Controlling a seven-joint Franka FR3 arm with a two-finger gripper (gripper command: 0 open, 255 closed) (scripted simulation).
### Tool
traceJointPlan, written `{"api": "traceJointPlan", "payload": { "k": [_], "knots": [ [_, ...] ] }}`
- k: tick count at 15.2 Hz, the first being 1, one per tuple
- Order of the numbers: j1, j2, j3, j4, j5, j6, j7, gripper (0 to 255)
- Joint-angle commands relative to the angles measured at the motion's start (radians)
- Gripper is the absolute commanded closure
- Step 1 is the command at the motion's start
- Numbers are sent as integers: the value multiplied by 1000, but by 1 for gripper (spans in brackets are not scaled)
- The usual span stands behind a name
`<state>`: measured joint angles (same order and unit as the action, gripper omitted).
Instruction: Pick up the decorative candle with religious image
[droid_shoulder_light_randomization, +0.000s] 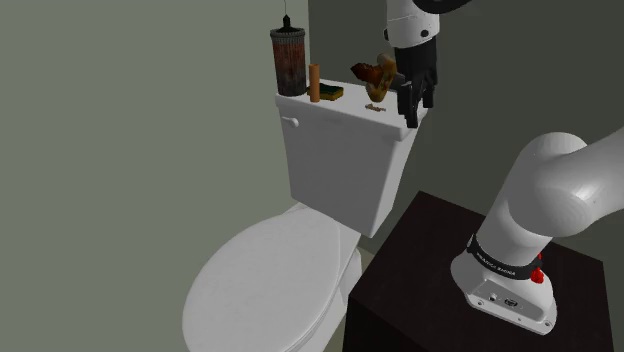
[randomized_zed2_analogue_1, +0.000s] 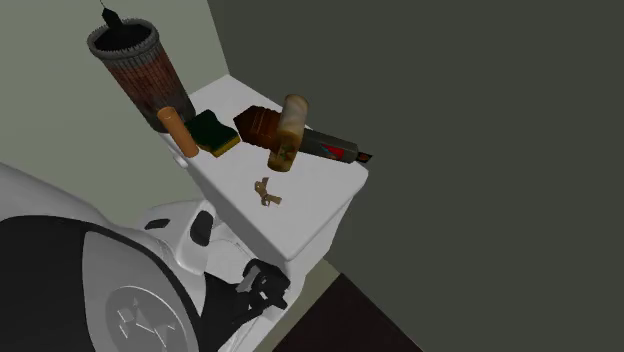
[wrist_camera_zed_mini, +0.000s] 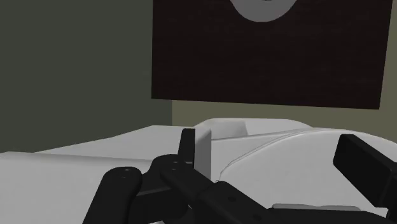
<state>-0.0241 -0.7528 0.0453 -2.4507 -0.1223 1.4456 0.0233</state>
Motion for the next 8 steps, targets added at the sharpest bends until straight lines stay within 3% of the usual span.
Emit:
{"api": "traceJointPlan", "payload": {
  "k": [1, 8],
  "knots": [
    [0, 0, 0, 0, 0, 0, 0, 0],
    [-7, -14, -229, -5, -115, 176, -323, 0]
  ]
}}
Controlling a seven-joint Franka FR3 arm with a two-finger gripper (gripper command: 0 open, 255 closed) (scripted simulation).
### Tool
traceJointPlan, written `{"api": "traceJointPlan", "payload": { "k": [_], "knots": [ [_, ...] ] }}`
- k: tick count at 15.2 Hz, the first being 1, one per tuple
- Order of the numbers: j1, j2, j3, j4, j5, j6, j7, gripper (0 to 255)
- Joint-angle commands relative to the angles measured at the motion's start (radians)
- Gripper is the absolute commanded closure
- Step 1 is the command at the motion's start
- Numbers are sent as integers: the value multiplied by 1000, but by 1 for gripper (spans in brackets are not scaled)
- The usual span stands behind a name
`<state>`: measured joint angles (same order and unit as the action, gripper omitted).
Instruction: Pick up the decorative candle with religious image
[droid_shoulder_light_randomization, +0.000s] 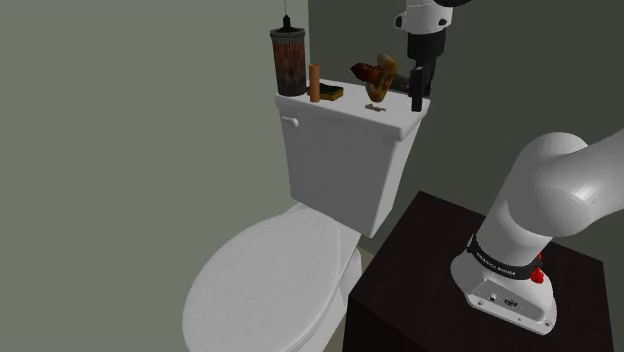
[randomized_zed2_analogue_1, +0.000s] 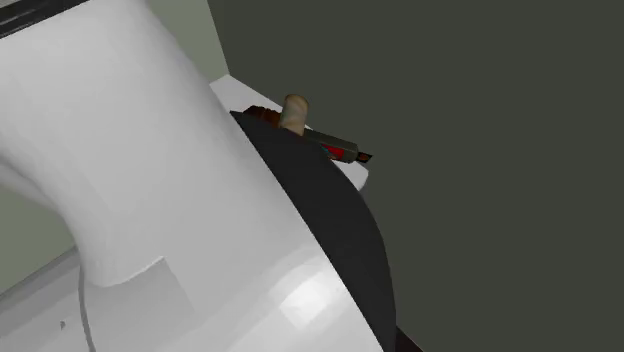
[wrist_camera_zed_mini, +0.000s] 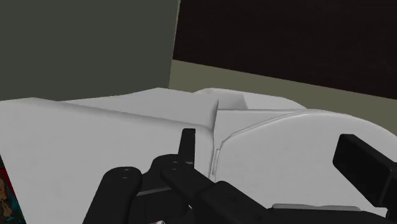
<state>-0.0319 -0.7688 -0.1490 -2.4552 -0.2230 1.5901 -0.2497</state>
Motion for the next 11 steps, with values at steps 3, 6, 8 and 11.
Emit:
{"api": "traceJointPlan", "payload": {
  "k": [3, 6, 8, 11],
  "knots": [
    [9, 34, -137, 26, -37, 111, -189, 0],
    [31, 84, -242, 70, -38, 188, -331, 0],
    [55, 128, -315, 109, -25, 234, -429, 0],
    [106, 205, -429, 182, 20, 294, -583, 0]
  ]
}}
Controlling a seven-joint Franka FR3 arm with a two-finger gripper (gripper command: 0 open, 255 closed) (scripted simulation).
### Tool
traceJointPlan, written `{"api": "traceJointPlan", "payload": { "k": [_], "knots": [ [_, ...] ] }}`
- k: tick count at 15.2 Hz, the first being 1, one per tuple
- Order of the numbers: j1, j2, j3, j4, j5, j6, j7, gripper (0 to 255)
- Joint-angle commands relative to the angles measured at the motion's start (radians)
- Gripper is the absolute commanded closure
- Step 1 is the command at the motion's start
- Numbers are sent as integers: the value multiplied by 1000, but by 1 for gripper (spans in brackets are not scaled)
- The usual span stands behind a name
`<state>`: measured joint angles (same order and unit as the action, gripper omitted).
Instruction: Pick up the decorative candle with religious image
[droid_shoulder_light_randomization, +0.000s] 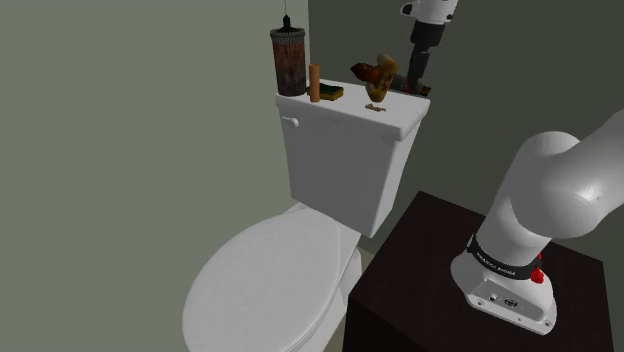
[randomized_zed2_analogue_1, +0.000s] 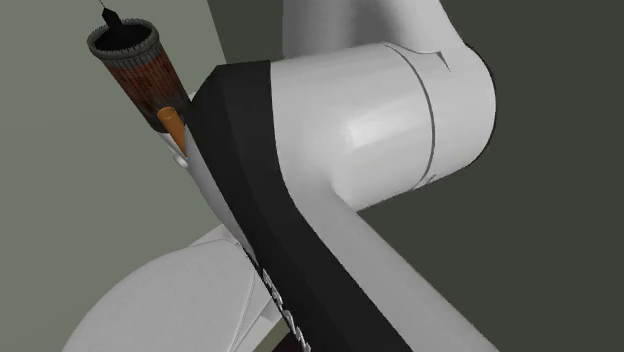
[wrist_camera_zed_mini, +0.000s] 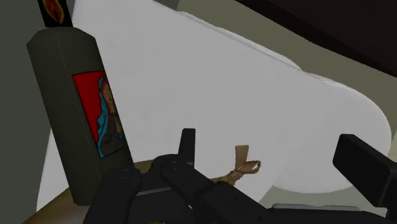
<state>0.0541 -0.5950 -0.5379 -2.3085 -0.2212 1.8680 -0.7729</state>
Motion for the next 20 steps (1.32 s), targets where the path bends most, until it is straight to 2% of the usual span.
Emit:
{"api": "traceJointPlan", "payload": {
  "k": [1, 5, 9, 18, 19, 20],
  "knots": [
    [42, 61, -80, 64, 40, 33, -113, 0],
    [150, 198, -256, 197, 173, 75, -347, 0],
    [282, 384, -465, 358, 391, 57, -610, 0],
    [296, 404, -494, 273, 414, 150, -651, 0],
    [291, 396, -493, 268, 407, 149, -652, 255],
    [297, 406, -494, 275, 416, 149, -651, 255]
  ]
}}
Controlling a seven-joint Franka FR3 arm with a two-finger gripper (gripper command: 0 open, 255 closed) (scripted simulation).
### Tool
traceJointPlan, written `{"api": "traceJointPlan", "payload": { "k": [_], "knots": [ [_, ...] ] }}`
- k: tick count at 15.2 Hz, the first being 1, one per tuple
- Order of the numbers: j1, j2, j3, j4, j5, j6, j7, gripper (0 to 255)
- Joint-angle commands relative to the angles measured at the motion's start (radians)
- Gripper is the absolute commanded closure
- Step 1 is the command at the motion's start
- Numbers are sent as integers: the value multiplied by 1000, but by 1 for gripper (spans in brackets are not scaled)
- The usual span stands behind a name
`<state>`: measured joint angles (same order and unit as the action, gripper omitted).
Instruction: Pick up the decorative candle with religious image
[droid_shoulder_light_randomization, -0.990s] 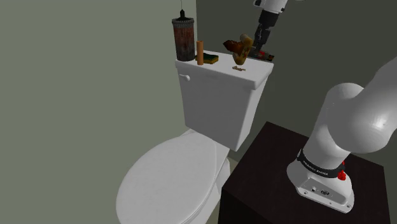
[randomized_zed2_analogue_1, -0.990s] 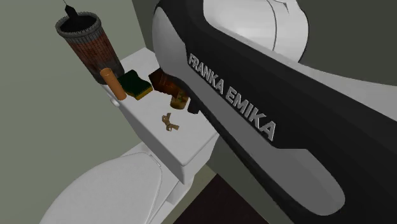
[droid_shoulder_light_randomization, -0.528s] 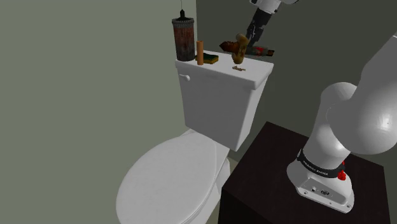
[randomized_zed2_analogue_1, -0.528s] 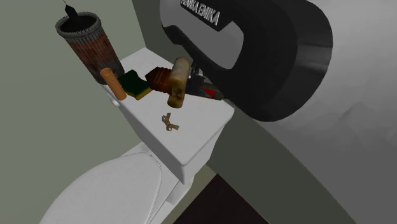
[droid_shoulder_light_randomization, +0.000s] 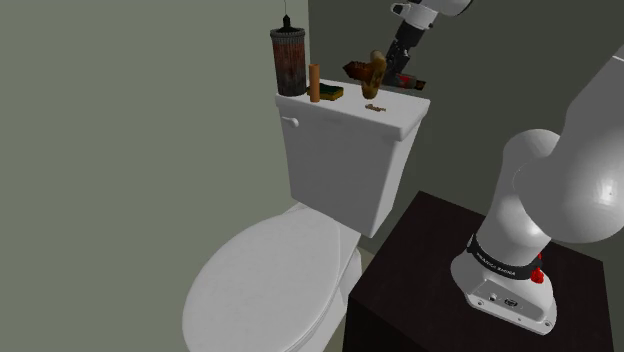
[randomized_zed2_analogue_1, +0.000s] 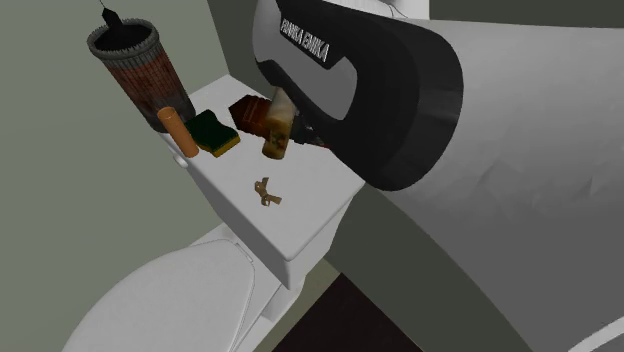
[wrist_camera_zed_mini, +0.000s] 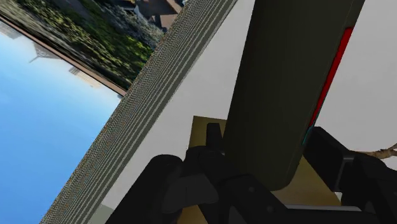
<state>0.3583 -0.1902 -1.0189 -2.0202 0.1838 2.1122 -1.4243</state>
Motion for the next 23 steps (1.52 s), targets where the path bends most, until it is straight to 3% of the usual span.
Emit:
{"api": "traceJointPlan", "payload": {
  "k": [1, 7, 8, 23],
  "knots": [
    [-3, 13, -21, 3, 21, -105, -6, 255],
    [19, 66, -48, 64, 67, -140, -25, 255],
    [-1, -3, -19, -16, 6, -94, 3, 255],
    [10, -34, 0, 165, -34, -279, 78, 255]
  ]
}}
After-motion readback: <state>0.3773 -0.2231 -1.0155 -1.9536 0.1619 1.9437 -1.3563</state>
